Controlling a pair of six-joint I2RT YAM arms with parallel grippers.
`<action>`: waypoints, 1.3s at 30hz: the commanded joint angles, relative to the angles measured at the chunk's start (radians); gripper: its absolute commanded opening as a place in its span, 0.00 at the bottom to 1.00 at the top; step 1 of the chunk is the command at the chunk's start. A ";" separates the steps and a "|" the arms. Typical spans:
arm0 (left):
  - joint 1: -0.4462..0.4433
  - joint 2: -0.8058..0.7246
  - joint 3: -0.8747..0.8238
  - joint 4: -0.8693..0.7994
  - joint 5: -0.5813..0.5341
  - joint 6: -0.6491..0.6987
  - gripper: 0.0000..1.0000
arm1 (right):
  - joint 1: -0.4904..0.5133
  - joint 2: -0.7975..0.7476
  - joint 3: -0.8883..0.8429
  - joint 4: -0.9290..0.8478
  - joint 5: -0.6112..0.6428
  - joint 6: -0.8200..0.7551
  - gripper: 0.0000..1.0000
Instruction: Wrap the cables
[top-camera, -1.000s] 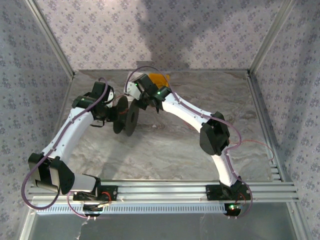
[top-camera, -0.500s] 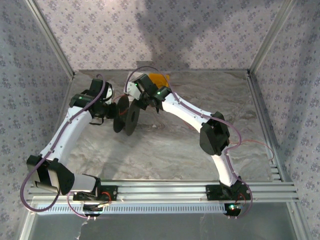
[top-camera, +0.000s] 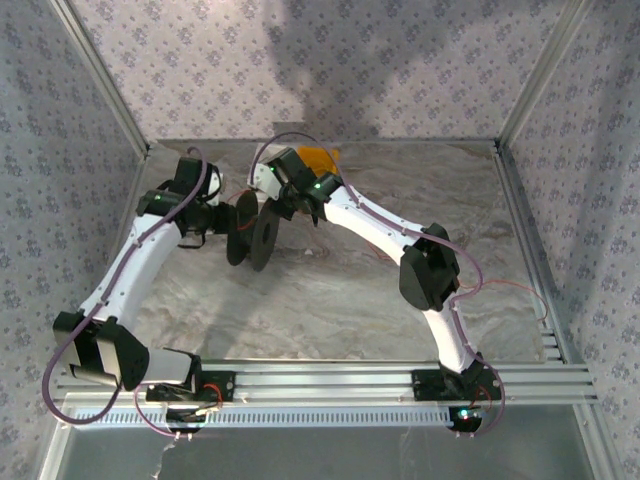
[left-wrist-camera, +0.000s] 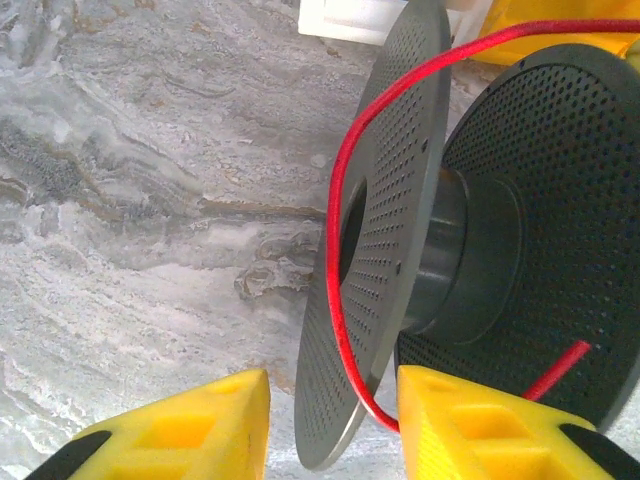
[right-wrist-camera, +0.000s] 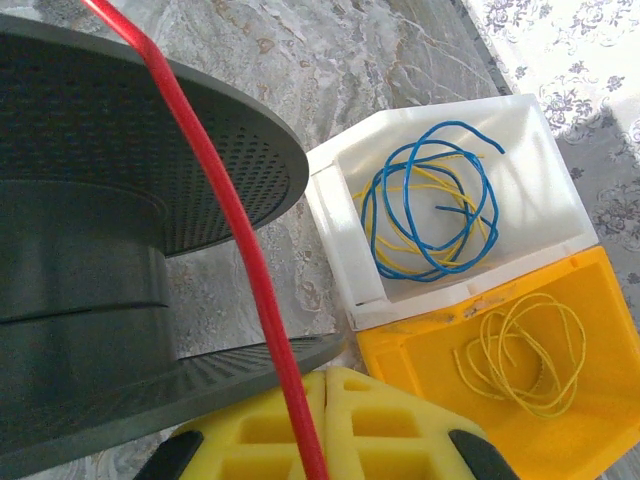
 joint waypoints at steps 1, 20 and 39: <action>0.004 0.000 -0.030 0.070 0.040 0.007 0.39 | -0.001 0.004 0.020 -0.009 -0.015 0.024 0.00; 0.006 0.046 -0.120 0.178 0.072 -0.003 0.38 | -0.050 -0.037 -0.076 0.074 -0.132 0.115 0.00; 0.006 0.084 -0.123 0.194 0.087 -0.012 0.36 | -0.089 -0.102 -0.213 0.172 -0.094 0.236 0.00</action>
